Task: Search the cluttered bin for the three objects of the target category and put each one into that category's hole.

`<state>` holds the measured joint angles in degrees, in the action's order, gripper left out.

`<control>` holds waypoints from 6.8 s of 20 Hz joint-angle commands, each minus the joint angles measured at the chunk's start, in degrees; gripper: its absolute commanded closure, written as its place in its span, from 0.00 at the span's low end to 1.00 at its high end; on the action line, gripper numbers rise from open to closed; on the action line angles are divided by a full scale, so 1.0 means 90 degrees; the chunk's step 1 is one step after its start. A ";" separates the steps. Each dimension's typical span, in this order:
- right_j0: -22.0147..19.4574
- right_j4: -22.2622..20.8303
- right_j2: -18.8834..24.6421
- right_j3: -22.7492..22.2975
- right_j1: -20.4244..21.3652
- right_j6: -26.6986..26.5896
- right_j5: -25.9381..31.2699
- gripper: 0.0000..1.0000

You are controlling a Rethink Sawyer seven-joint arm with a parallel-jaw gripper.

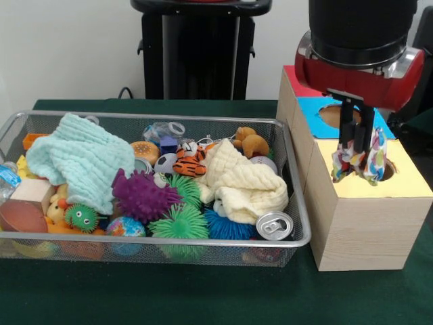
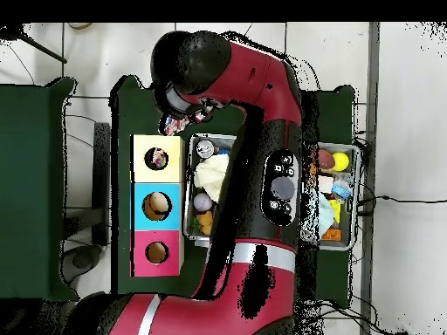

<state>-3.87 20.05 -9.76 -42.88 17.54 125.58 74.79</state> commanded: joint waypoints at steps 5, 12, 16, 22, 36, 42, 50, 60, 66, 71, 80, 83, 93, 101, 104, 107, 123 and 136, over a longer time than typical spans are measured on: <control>0.0028 0.0076 0.0116 -0.1114 -0.0112 0.1744 -0.0339 1.00; 0.0089 0.0062 0.0036 -0.1452 0.0080 0.1749 -0.0385 1.00; 0.0072 0.0044 -0.0026 -0.1764 0.0336 0.1600 -0.0327 1.00; 0.0264 0.0237 -0.0121 -0.2070 0.0565 0.2088 -0.0389 1.00; 0.0568 0.0623 -0.0320 -0.2024 0.0419 0.2921 -0.0680 1.00; 0.0434 0.0538 -0.0237 -0.2235 0.0485 0.2450 -0.0908 1.00; 0.0360 0.0504 -0.0215 -0.2196 0.0458 0.2348 -0.0920 1.00; 0.0300 0.0466 -0.0186 -0.2021 0.0342 0.2335 -0.0854 1.00; 0.0287 0.0427 -0.0186 -0.1933 0.0291 0.2315 -0.0794 1.00; 0.0339 0.0477 -0.0155 -0.1908 0.0157 0.2459 -0.0968 1.00; 0.0489 0.0727 -0.0195 -0.2304 0.0268 0.2942 -0.1253 1.00; 0.0539 0.0749 -0.0236 -0.2349 0.0304 0.3042 -0.1271 1.00; 0.0564 0.0805 -0.0284 -0.2433 0.0428 0.3114 -0.1210 1.00; 0.0323 0.0698 -0.0196 -0.2179 0.0308 0.2632 -0.1002 1.00; 0.0240 0.0681 -0.0135 -0.2149 0.0311 0.2453 -0.0929 1.00; 0.0177 0.0663 -0.0091 -0.2219 0.0343 0.2301 -0.0942 1.00; 0.0204 0.0442 -0.0190 -0.3661 0.1061 0.1833 -0.1708 1.00; 0.0369 0.0623 -0.0174 -0.3877 0.1082 0.2339 -0.2074 1.00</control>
<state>-0.64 25.41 -13.51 -69.89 26.86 137.07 60.30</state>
